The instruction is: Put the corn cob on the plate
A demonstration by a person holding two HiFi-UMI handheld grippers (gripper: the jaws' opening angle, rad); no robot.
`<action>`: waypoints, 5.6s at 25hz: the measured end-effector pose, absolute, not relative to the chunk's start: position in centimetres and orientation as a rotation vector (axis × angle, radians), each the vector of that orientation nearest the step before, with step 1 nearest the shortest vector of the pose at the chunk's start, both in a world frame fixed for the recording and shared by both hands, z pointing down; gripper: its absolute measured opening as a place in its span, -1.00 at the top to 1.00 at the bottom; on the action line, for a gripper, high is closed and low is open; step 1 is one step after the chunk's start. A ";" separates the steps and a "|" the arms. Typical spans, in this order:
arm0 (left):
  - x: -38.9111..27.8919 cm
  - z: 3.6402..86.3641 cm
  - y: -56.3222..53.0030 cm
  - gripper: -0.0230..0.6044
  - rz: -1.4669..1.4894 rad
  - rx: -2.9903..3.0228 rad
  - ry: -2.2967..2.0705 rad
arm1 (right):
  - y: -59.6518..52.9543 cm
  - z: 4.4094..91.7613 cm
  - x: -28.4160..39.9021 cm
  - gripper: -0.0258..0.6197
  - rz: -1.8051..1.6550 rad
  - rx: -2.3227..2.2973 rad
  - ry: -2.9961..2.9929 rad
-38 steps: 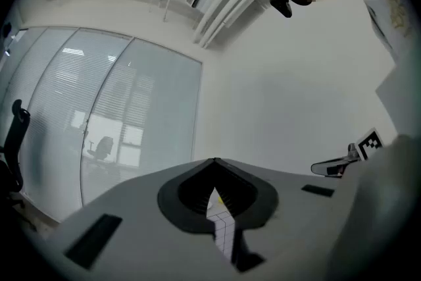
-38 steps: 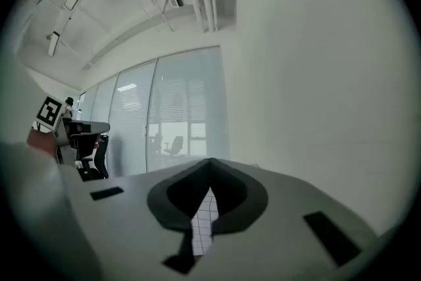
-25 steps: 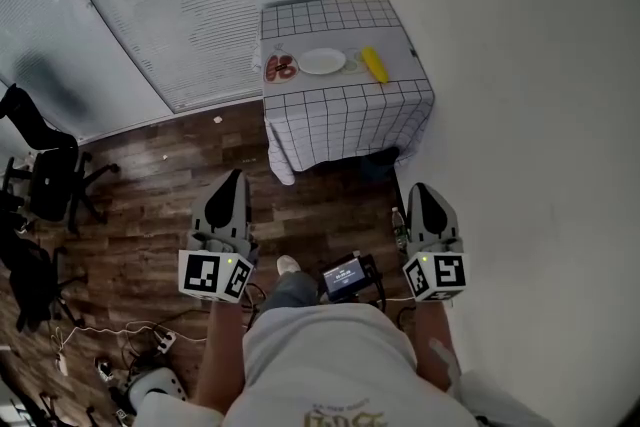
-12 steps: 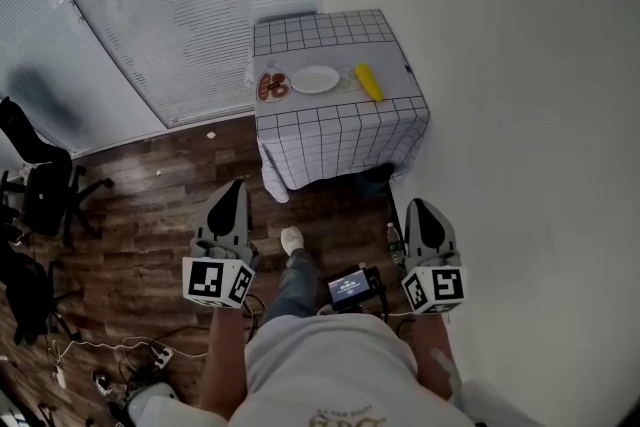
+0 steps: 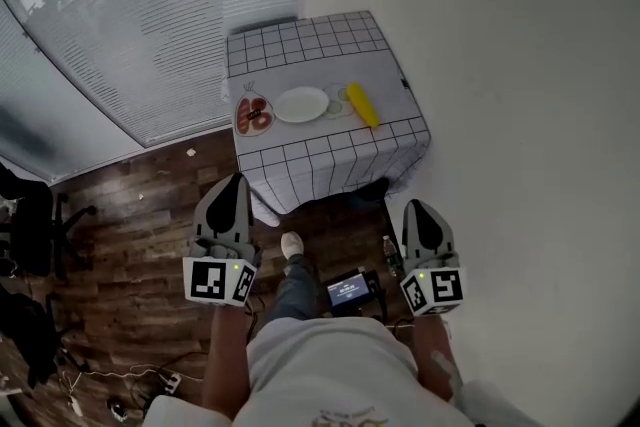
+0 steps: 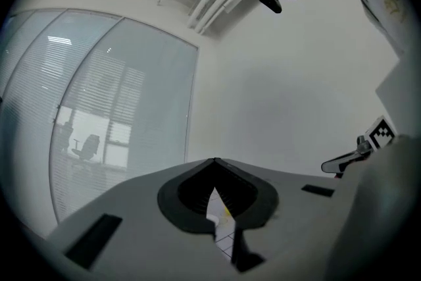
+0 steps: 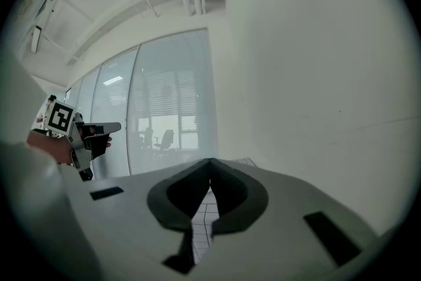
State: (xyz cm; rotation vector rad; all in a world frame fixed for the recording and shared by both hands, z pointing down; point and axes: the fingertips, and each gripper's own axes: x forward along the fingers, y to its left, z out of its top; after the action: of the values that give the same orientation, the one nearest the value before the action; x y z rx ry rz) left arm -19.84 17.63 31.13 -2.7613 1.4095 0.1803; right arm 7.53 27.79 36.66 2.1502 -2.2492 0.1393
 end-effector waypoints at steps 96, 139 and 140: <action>15.5 65.8 -5.9 -0.07 -1.274 -1.857 -0.993 | -4.2 64.9 15.3 0.10 0.548 1.427 -1.863; -0.1 57.0 -10.5 0.01 -1.639 -2.121 -0.356 | -8.7 55.4 0.8 0.24 0.055 0.844 -2.114; -0.8 56.9 -10.6 0.01 -1.646 -2.138 -0.321 | -8.8 55.3 0.1 0.25 0.035 0.811 -2.116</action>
State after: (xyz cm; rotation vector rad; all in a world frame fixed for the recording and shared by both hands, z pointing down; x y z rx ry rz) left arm -0.84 -10.57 56.88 -2.1382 -0.3214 -1.6463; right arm 0.10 -8.78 55.28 0.8113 -2.1161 0.0346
